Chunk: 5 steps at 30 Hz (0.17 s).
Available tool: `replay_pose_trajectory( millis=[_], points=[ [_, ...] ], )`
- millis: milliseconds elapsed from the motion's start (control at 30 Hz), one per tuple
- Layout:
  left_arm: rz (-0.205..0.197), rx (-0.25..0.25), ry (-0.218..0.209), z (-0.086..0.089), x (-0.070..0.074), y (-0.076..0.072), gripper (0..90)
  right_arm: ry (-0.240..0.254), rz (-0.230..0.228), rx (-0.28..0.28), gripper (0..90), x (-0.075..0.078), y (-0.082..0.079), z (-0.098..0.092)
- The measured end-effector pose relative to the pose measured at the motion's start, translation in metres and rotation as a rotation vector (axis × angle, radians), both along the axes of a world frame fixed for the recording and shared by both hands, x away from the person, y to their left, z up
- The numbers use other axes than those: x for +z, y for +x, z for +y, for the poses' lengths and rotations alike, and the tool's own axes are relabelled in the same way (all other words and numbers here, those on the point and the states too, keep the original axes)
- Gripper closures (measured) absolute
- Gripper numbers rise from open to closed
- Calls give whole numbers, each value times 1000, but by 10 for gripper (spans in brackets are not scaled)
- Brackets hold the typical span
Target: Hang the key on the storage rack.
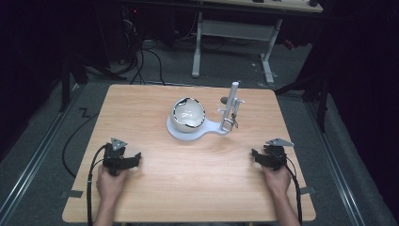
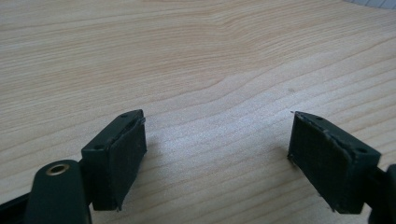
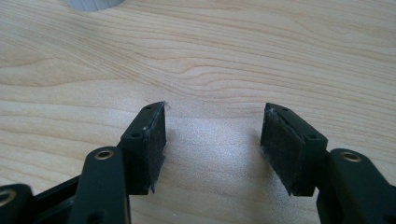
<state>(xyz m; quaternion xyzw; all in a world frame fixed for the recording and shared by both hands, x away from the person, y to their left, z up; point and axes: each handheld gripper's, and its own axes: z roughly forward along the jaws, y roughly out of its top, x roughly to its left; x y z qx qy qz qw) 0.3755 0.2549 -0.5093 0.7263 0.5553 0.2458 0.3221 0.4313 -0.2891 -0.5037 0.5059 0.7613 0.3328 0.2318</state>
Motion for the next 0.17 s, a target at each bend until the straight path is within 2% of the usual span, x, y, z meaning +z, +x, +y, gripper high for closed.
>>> replay_pose_trajectory(
  millis=[167],
  points=[
    [0, 0, 0, 0, 0, 0, 195, 0, 0, -1, 405, 0, 0, 0]
  ],
)
